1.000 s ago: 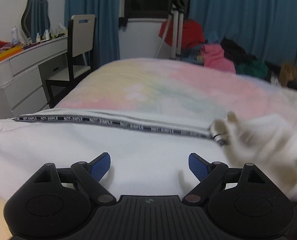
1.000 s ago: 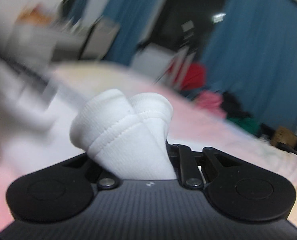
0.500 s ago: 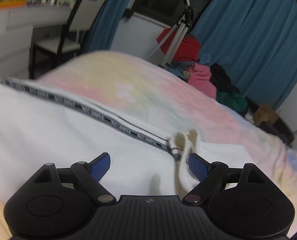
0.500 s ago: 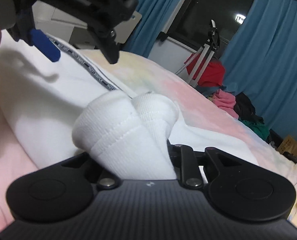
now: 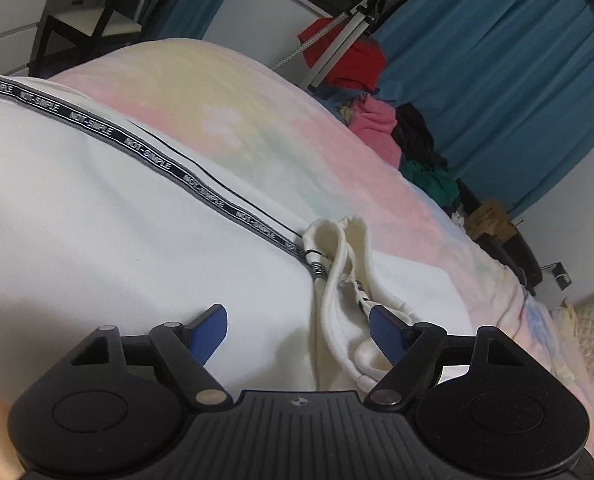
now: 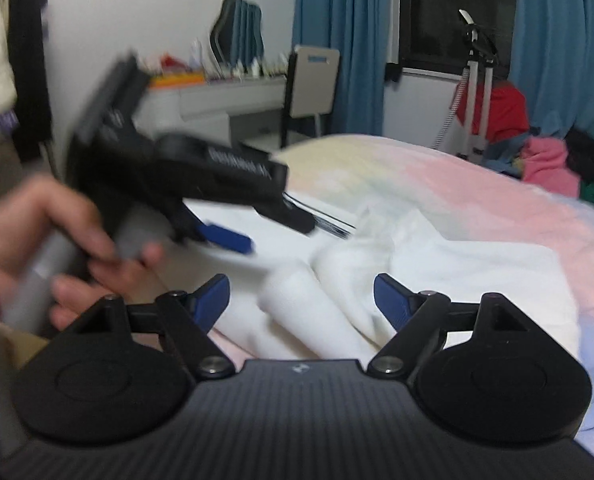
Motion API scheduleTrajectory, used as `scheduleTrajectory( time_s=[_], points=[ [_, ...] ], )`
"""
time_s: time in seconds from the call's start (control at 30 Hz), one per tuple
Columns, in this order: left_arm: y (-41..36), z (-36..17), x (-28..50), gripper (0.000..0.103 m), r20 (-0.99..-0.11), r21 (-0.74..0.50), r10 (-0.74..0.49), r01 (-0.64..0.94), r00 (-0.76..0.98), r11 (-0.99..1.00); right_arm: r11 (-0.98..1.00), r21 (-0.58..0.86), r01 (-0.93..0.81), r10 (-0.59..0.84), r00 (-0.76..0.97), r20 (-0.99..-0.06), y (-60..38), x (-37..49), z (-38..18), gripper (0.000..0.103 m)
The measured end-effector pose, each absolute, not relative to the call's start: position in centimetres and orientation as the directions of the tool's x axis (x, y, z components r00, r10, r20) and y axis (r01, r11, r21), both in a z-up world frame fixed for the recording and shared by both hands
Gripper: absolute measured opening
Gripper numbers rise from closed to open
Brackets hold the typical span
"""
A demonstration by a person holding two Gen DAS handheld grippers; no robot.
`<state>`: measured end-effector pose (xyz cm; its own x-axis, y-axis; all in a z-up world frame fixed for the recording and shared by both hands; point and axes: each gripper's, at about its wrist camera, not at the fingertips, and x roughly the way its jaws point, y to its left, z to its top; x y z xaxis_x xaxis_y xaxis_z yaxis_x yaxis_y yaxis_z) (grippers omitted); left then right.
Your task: Fold clothes
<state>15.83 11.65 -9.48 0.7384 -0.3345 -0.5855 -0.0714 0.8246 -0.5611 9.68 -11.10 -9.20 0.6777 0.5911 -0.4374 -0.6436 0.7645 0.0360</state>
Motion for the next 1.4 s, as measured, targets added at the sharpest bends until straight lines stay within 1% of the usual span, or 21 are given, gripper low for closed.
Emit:
scheduleTrajectory(
  time_s=[0.03,0.1,0.17,0.23,0.37,0.43,0.47,0.5,0.53,0.6,0.73,0.8,0.83,0.87,0.9,0.97,1.07,1.17,1.27,1.37,1.4],
  points=[
    [11.7,-9.5,16.1,0.078,-0.582,-0.567,-0.341,-0.068,0.738,0.821,0.766,0.070,-0.639,0.603,0.677,-0.423,-11.6,9.9,-8.7,0.081],
    [11.5,-9.9,17.6,0.071,-0.601,-0.561,-0.348,-0.070,0.720,0.825,0.786,0.106,-0.609,0.593,0.694,-0.409,-12.4,10.2,-8.3,0.080],
    [11.3,-10.2,19.3,0.067,-0.621,-0.549,-0.348,-0.074,0.702,0.832,0.810,0.131,-0.571,0.568,0.713,-0.411,-12.9,10.8,-8.3,0.080],
    [11.2,-10.7,21.2,0.066,-0.629,-0.538,-0.339,-0.077,0.699,0.839,0.837,0.140,-0.529,0.531,0.724,-0.441,-13.2,11.7,-9.0,0.077],
    [10.3,-11.5,24.6,0.062,-0.622,-0.526,-0.344,-0.051,0.703,0.849,0.853,0.155,-0.499,0.508,0.721,-0.471,-13.4,13.1,-10.9,0.077],
    [9.4,-11.9,25.9,0.050,-0.627,-0.512,-0.360,-0.017,0.691,0.859,0.850,0.096,-0.518,0.493,0.718,-0.492,-12.3,13.3,-11.6,0.077],
    [9.0,-12.2,26.5,0.038,-0.631,-0.508,-0.374,0.002,0.680,0.861,0.847,0.063,-0.529,0.485,0.718,-0.500,-11.7,13.3,-12.0,0.078],
    [8.7,-12.4,27.0,0.034,-0.635,-0.507,-0.391,0.022,0.667,0.861,0.841,0.032,-0.540,0.480,0.718,-0.505,-11.1,13.3,-12.2,0.079],
    [8.4,-12.7,27.4,0.024,-0.640,-0.502,-0.397,0.033,0.658,0.864,0.835,0.009,-0.550,0.478,0.717,-0.507,-10.6,13.3,-12.5,0.079],
    [8.4,-12.6,27.3,0.014,-0.628,-0.490,-0.390,0.047,0.673,0.870,0.831,-0.001,-0.557,0.481,0.718,-0.503,-10.1,13.5,-12.9,0.078],
    [8.0,-11.7,27.6,0.013,-0.614,-0.455,-0.364,0.063,0.700,0.888,0.834,0.035,-0.551,0.497,0.721,-0.483,-9.9,14.2,-13.4,0.075],
    [7.6,-11.9,27.7,0.014,-0.630,-0.426,-0.343,0.059,0.697,0.903,0.821,0.006,-0.570,0.504,0.721,-0.475,-9.6,14.2,-13.5,0.064],
    [7.6,-12.1,27.6,0.014,-0.633,-0.421,-0.337,0.055,0.697,0.905,0.814,-0.021,-0.581,0.504,0.723,-0.473,-9.4,14.1,-13.5,0.053],
    [7.6,-12.2,27.5,0.016,-0.634,-0.423,-0.335,0.050,0.697,0.905,0.810,-0.042,-0.585,0.500,0.726,-0.473,-9.2,14.0,-13.4,0.047],
    [7.7,-12.3,27.4,0.018,-0.638,-0.424,-0.332,0.043,0.695,0.904,0.807,-0.056,-0.588,0.497,0.727,-0.473,-9.1,13.8,-13.3,0.034],
    [7.8,-12.2,27.2,0.020,-0.649,-0.427,-0.328,0.028,0.687,0.904,0.799,-0.091,-0.595,0.495,0.735,-0.463,-9.3,13.3,-12.5,0.016],
    [7.6,-11.4,26.2,0.022,-0.656,-0.413,-0.319,0.029,0.684,0.910,0.774,-0.143,-0.617,0.517,0.745,-0.421,-10.1,11.9,-10.6,0.012],
    [7.5,-10.2,24.8,0.029,-0.642,-0.403,-0.309,0.034,0.702,0.915,0.755,-0.161,-0.636,0.545,0.744,-0.385,-11.1,10.0,-8.6,0.012],
    [7.8,-9.1,23.0,0.034,-0.638,-0.372,-0.270,0.018,0.721,0.928,0.737,-0.161,-0.657,0.558,0.725,-0.403,-11.6,9.3,-8.0,0.012],
    [8.5,-8.0,20.8,0.044,-0.643,-0.321,-0.209,-0.011,0.737,0.947,0.742,-0.123,-0.659,0.549,0.703,-0.452,-11.4,10.3,-9.3,0.012],
    [8.8,-7.5,19.9,0.045,-0.645,-0.302,-0.188,-0.021,0.741,0.953,0.744,-0.117,-0.658,0.543,0.697,-0.468,-11.3,10.7,-10.0,0.012]
  ],
)
